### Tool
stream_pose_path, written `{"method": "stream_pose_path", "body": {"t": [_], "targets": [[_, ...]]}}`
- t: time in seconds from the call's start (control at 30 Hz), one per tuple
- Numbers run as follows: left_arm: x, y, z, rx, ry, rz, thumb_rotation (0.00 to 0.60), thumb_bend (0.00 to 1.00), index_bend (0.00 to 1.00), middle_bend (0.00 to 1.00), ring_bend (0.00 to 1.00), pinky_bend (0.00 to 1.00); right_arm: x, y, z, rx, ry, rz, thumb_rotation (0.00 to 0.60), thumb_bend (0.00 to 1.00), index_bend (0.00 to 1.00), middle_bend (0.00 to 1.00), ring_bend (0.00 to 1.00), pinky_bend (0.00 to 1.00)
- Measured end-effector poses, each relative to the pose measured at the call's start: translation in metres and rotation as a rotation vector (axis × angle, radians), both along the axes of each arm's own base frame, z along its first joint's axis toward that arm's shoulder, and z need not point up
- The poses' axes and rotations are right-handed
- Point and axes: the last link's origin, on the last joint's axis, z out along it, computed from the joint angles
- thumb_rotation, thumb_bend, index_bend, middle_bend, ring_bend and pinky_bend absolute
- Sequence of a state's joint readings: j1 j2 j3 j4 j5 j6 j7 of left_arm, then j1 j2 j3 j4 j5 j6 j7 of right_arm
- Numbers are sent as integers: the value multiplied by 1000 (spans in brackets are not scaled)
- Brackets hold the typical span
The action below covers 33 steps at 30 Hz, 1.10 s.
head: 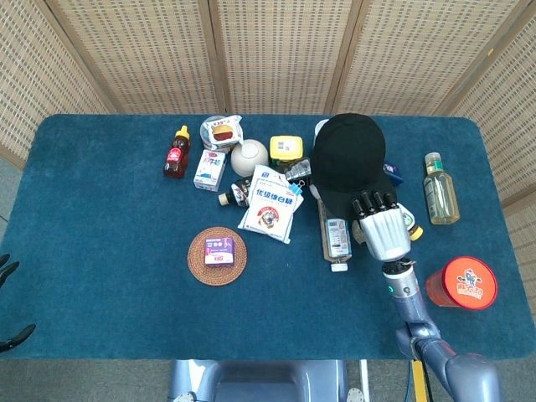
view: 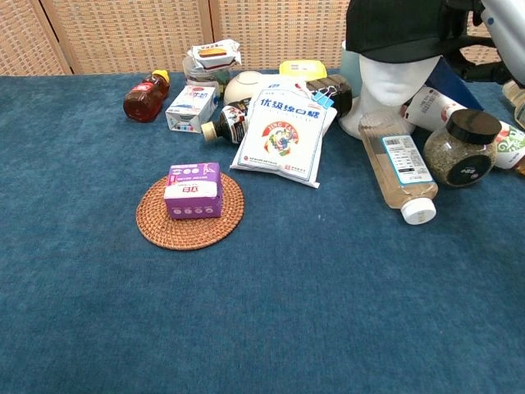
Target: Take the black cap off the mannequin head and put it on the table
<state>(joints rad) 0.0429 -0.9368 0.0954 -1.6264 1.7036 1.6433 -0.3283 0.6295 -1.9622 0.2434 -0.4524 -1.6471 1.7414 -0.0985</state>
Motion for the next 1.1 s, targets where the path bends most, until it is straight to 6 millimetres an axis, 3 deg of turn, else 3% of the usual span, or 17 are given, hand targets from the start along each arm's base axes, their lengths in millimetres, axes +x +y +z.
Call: {"method": "stream_pose_path", "body": {"t": [0.47, 1.1], "targets": [[0, 1, 1, -5, 2, 1, 600, 158, 38, 0, 0, 0, 49, -23, 16, -68, -49, 88, 600, 624, 710, 654, 623, 747], [-4, 6, 3, -7, -19, 28, 600, 158, 38, 0, 0, 0, 130, -94, 63, -227, 59, 51, 600, 624, 720, 671, 635, 758]]}}
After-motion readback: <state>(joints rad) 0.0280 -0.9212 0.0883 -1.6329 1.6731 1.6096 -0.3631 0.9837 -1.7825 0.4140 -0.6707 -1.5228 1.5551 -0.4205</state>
